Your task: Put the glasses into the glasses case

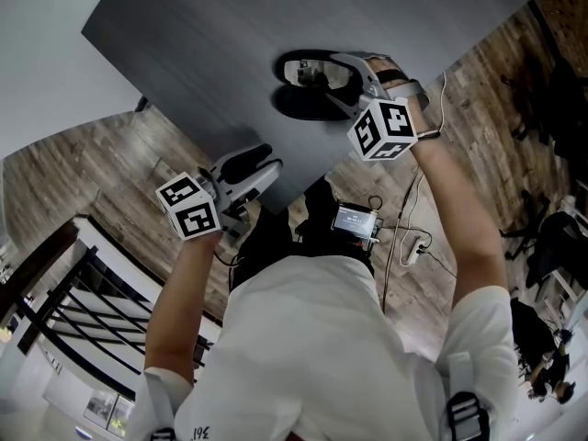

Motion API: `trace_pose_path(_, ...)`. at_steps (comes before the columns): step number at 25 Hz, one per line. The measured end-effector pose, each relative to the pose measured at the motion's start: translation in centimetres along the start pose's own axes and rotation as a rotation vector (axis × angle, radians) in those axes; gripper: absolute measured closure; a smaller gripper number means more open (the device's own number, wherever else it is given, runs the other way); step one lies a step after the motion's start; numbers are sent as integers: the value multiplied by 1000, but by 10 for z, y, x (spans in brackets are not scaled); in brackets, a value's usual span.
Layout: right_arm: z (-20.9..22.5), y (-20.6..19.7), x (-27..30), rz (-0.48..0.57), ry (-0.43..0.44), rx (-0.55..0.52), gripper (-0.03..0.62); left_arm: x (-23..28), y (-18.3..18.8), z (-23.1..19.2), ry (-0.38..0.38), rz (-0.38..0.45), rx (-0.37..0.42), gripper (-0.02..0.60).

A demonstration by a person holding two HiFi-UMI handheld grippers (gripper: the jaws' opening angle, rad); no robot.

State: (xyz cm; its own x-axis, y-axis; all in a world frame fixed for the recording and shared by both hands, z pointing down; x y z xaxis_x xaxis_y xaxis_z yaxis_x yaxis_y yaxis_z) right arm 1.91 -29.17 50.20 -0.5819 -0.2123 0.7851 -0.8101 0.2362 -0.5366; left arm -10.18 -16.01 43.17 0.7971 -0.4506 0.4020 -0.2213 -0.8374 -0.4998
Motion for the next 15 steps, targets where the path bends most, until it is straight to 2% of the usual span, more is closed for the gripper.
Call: trace_pose_path(15,3,0,9,-35,12,5,304,1,-2,-2,-2,-4,-7,403)
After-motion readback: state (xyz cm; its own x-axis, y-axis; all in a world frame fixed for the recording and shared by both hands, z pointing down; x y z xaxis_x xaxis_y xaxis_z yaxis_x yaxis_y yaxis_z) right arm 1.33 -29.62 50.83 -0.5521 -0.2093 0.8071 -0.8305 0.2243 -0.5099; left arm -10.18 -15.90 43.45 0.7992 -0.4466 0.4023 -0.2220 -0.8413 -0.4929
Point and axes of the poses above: the fingertips, and each gripper's own axes: x forward along the fingers, z to its right, y out of its top, the point moved 3 cm from there along -x, backward along the fingers, and after that the axes turned 10 degrees about y, right-handed, at the moved point
